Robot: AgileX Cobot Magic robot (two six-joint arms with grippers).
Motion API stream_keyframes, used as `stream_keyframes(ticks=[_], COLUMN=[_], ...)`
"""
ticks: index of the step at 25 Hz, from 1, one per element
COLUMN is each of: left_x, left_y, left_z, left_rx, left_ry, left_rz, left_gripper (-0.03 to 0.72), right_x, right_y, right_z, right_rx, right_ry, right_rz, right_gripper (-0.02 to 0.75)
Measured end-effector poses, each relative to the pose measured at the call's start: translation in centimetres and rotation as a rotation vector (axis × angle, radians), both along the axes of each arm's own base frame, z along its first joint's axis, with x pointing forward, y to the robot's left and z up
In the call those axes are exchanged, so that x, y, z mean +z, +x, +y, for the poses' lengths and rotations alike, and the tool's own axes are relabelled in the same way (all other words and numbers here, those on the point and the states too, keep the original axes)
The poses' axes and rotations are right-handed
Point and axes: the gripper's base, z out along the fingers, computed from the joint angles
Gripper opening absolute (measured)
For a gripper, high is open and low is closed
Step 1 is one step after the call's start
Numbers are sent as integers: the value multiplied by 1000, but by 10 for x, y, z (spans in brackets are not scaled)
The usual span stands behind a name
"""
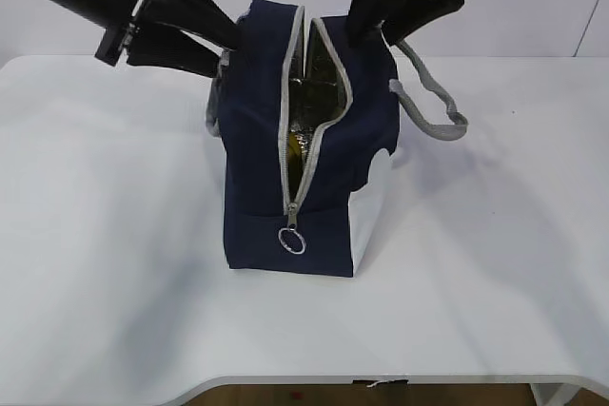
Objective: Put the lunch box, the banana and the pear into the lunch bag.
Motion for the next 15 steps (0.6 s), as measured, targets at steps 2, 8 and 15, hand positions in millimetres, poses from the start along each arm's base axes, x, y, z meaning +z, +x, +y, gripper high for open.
stream_keyframes(ticks=[2, 8, 15], left_x=[7, 23, 52], left_y=[-3, -13, -37], left_z=[1, 5, 21], left_rx=[-2, -11, -37], left_ry=[-4, 27, 200], left_rz=[-15, -72, -205], left_gripper=[352, 351, 350], right_x=[7, 28, 56], right_y=[0, -5, -24], right_z=[0, -1, -7], right_rx=[0, 1, -10], right_ry=[8, 37, 76], right_rz=[-24, -80, -133], right_gripper=[391, 391, 392])
